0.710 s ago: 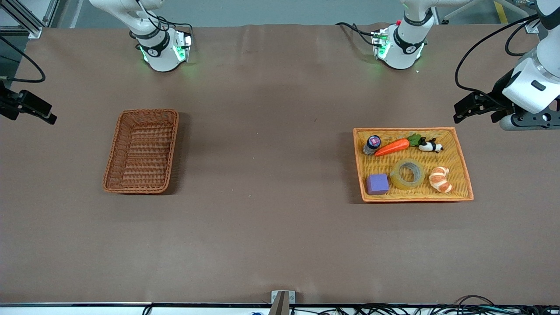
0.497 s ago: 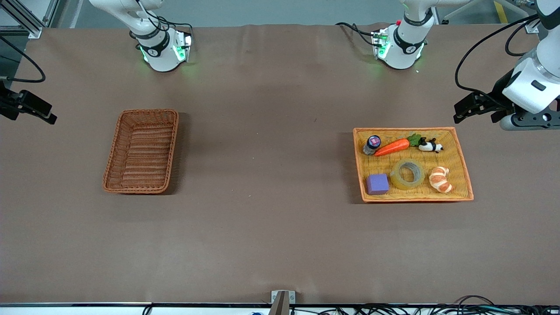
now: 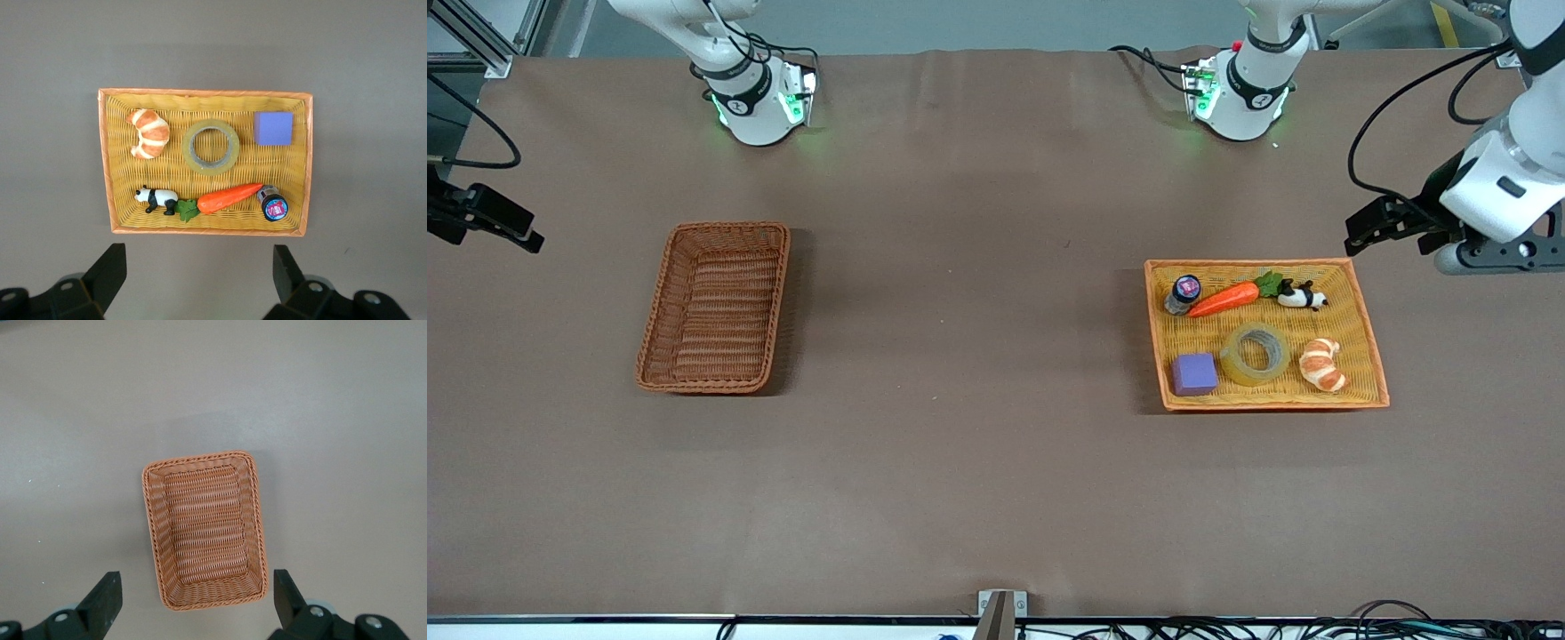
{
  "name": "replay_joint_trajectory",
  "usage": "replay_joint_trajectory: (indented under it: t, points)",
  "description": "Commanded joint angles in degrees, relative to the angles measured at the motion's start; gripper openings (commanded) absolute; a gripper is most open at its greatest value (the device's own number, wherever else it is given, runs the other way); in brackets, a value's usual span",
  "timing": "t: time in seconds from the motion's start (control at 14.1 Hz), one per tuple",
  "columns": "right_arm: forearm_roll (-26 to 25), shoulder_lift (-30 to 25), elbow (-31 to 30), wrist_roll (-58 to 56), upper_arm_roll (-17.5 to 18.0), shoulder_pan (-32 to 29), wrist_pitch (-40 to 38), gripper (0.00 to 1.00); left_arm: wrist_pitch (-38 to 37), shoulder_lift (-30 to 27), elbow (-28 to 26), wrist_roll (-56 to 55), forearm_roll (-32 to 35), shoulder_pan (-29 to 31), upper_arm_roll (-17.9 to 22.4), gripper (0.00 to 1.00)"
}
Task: Move tape to another basket
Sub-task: 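Move the left gripper over the tape roll in the yellow tray, then lower the left gripper and grasp the clear tape roll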
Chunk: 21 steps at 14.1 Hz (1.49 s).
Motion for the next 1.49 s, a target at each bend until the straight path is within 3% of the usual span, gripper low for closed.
replay_joint_trajectory:
  t: [0.0,0.28,0.64,0.78,1.07,1.21,1.42]
  points:
    - [0.74,-0.11,-0.11,0.83,-0.17,0.35,0.15,1.0,4.71,5.31,-0.07,0.52,1.06,-0.1,0.07,0.97]
    - [0.92,-0.03,-0.11,0.83,-0.17,0.62,0.32,1.0,10.26,13.22,-1.12,0.61,1.33,0.17,0.07,1.0]
    - [0.92,0.15,-0.2,0.83,-0.17,1.59,0.5,1.0,22.3,20.79,-8.24,0.17,2.29,0.43,0.24,1.0]
    - [0.92,0.15,-0.11,0.83,-0.17,1.76,1.03,1.0,23.01,24.3,-8.16,-0.61,2.65,0.69,0.24,1.0]
    - [0.92,0.24,-0.2,0.83,-0.17,1.67,1.03,1.0,22.93,25.98,-9.39,-1.41,2.74,0.69,0.42,0.99]
    - [0.92,0.24,-0.11,0.74,-0.17,1.67,1.12,1.0,23.02,26.86,-9.39,-1.41,3.78,1.04,0.51,0.9]
    - [0.92,0.5,-0.11,0.74,-0.26,1.59,1.03,1.0,23.02,29.05,-8.6,-1.41,4.32,1.75,0.51,0.89]
